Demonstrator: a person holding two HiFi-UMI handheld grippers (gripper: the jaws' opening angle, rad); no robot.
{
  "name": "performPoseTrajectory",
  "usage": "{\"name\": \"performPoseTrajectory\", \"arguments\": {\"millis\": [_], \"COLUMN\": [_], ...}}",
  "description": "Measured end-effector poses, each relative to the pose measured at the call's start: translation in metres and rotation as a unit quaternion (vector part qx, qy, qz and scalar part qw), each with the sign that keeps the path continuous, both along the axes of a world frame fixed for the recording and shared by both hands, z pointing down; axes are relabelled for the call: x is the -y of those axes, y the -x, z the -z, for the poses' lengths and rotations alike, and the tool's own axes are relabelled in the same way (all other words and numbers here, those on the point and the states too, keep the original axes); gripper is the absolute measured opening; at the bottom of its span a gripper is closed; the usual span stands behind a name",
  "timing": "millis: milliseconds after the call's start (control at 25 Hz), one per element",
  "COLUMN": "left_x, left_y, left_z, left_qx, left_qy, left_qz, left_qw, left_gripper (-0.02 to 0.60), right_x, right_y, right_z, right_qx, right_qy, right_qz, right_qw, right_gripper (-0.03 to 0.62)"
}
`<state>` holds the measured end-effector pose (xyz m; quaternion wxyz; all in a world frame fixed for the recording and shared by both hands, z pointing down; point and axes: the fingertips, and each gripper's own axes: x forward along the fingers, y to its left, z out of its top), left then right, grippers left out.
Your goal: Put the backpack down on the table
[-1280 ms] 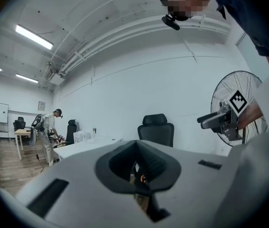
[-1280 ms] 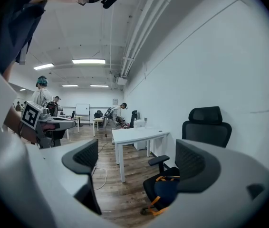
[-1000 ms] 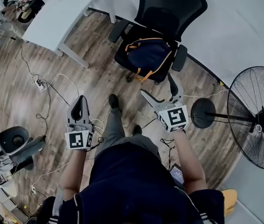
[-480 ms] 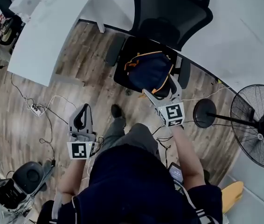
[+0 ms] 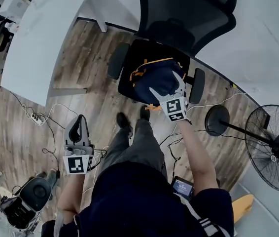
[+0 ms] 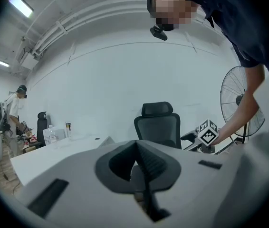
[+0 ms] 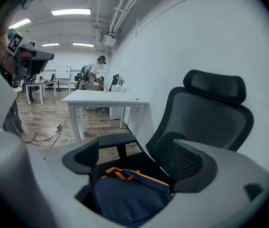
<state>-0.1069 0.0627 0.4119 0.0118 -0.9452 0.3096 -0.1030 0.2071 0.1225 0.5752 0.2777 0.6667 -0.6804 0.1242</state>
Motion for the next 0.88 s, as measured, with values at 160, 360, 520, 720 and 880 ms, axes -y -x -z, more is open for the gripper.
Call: {"name": "performPoseTrajectory", "arguments": {"millis": [160,360,520,720,880], "left_x": [0.012,0.015,0.020,0.025,0.025], "left_y": [-0.011,-0.023,-0.027,-0.030,-0.028], "left_z": [-0.018,-0.038,-0.047,-0.054,-0.063], "left_qx": [0.014,0.039,0.049,0.060,0.071], "left_qy": [0.027,0.036,0.048,0.051,0.061], "left_qz": [0.029,0.029,0.032,0.035,0.038], "left_qw": [0.9991,0.9982,0.9971,0.9963,0.9949], "left_gripper": [0.003,0.003,0.003,0.003,0.003], "right_x": [0.020,0.032,0.042,0.051,0.054], "right_y": [-0.022,-0.042,-0.049,-0.057,-0.067], "right_z": [-0.054,-0.109,-0.134,-0.150,-0.163], "right_qx": [-0.020,-0.030,-0.035,-0.005,0.027], "right_qy": [0.044,0.086,0.101,0.101,0.097], "right_qz": [0.028,0.041,0.045,0.026,-0.001], "right_qw": [0.998,0.995,0.993,0.995,0.995], "right_gripper": [0.483,0.472,0.467,0.456,0.456]}}
